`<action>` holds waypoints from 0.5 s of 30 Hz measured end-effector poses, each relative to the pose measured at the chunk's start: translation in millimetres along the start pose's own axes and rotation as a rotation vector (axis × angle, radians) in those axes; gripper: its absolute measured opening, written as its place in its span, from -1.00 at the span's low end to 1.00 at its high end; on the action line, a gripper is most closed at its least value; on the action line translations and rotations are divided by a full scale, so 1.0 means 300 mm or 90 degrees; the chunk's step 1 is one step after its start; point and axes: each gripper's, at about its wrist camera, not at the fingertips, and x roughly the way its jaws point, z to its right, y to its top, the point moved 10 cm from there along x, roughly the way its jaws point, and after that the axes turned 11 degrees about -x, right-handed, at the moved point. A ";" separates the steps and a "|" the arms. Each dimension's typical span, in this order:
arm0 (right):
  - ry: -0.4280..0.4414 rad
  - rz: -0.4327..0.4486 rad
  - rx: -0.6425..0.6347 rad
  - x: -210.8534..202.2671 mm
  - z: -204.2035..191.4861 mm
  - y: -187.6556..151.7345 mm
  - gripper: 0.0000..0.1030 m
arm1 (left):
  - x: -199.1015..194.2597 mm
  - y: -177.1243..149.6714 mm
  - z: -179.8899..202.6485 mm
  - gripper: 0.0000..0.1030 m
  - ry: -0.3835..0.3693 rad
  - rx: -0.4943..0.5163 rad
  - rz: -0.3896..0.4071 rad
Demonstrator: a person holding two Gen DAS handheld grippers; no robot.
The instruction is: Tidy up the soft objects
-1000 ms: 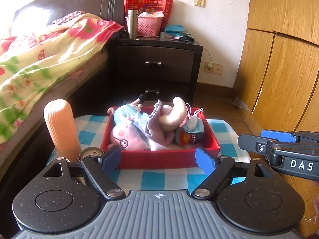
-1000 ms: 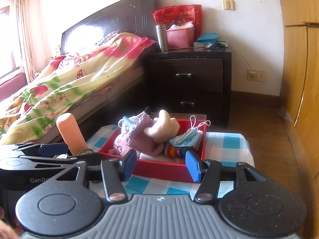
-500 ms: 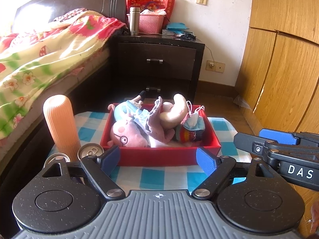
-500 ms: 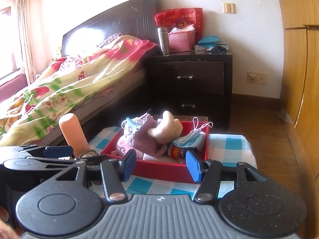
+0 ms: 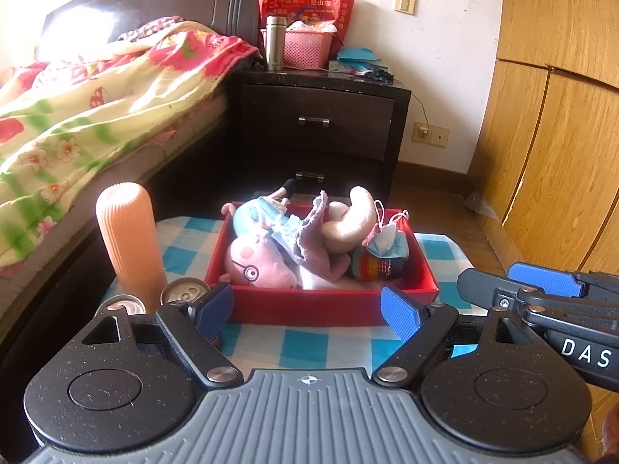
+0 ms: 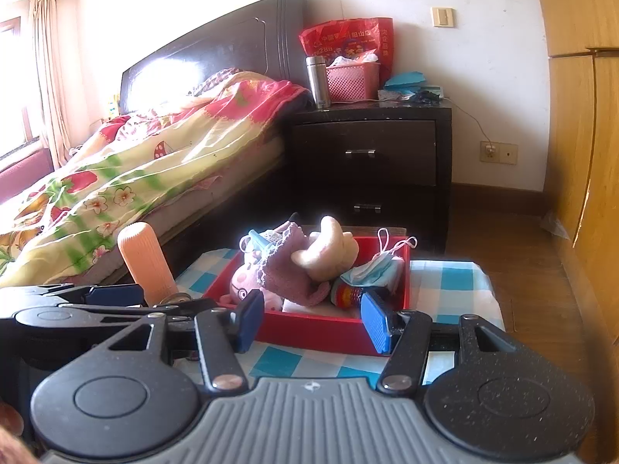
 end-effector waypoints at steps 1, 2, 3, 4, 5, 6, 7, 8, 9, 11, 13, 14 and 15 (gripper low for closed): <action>0.001 -0.001 0.003 0.001 0.002 0.000 -0.35 | 0.000 0.000 0.000 0.59 -0.001 -0.001 0.000; 0.002 0.000 0.004 0.001 0.002 0.002 -0.35 | 0.001 0.002 -0.001 0.59 -0.001 -0.002 -0.001; 0.002 0.000 0.005 0.001 0.002 0.001 -0.35 | 0.001 0.001 -0.001 0.59 -0.002 -0.004 -0.001; 0.003 0.000 0.005 0.002 0.001 0.001 -0.35 | 0.000 0.000 -0.002 0.59 -0.003 -0.006 -0.001; 0.003 0.000 0.006 0.001 0.001 0.002 -0.35 | -0.001 0.000 -0.002 0.59 -0.004 -0.007 -0.001; 0.003 0.000 0.006 0.001 0.000 0.002 -0.35 | -0.001 0.000 -0.002 0.59 -0.003 -0.007 0.000; 0.003 0.000 0.007 0.002 0.003 0.002 -0.35 | -0.001 0.000 -0.002 0.59 -0.004 -0.007 0.000; 0.003 0.000 0.007 0.002 0.003 0.002 -0.35 | -0.001 0.000 -0.002 0.59 -0.004 -0.008 0.000; 0.003 0.000 0.007 0.002 0.003 0.002 -0.35 | -0.001 0.000 -0.001 0.59 -0.004 -0.008 0.000; 0.003 -0.001 0.007 0.002 0.004 0.001 -0.35 | -0.001 -0.001 -0.002 0.59 -0.004 -0.008 -0.001; 0.004 -0.002 0.009 0.002 0.005 0.001 -0.35 | -0.001 -0.001 0.000 0.59 -0.005 -0.010 -0.002; 0.003 -0.001 0.009 0.002 0.006 0.002 -0.34 | 0.000 -0.001 0.001 0.59 -0.006 -0.011 -0.003; 0.002 -0.002 0.009 0.003 0.006 0.002 -0.34 | -0.001 -0.001 0.002 0.59 -0.007 -0.012 -0.003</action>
